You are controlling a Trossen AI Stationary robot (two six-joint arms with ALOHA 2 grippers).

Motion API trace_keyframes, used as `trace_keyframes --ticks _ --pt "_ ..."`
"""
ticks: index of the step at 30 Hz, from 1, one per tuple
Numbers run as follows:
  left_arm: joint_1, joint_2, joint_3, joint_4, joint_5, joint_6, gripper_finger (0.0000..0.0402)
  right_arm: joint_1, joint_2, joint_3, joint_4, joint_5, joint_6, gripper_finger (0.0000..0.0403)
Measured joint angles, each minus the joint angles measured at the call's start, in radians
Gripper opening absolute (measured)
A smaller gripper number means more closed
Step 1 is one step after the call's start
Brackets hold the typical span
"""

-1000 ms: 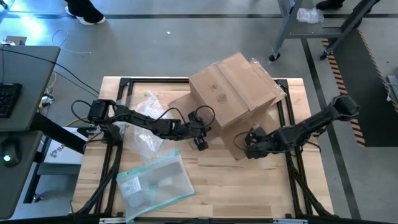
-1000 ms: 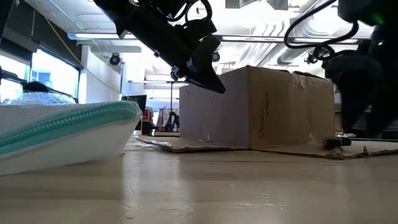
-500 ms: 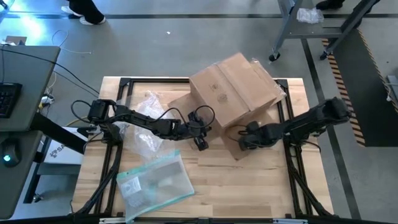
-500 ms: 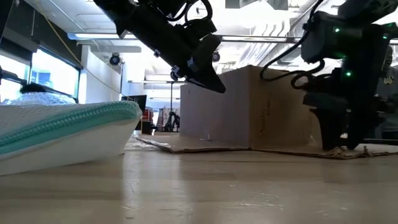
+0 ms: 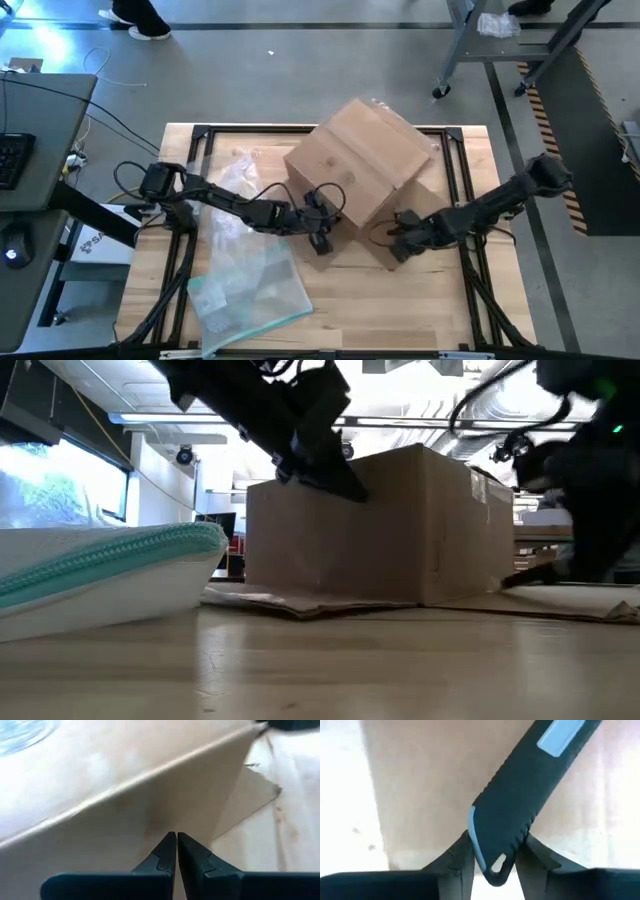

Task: Unpack boxes
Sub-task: Break down cardboard box until it is fully flat

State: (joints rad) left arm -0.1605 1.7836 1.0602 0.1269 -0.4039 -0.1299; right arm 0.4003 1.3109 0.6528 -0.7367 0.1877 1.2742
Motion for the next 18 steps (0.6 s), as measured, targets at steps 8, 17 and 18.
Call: trace_keyframes --ticks 8,17,18 --pt "-0.044 -0.001 0.061 0.002 -0.005 0.016 0.0000 0.182 -0.152 0.051 0.003 0.069 -0.024 0.0044" --pt "-0.043 -0.001 0.088 0.005 -0.001 0.053 0.0000 0.266 -0.210 0.051 -0.097 0.158 0.035 0.0001" --pt "-0.043 -0.001 0.088 0.003 -0.001 0.053 0.0000 0.262 -0.203 0.040 -0.111 0.173 0.051 0.0004"
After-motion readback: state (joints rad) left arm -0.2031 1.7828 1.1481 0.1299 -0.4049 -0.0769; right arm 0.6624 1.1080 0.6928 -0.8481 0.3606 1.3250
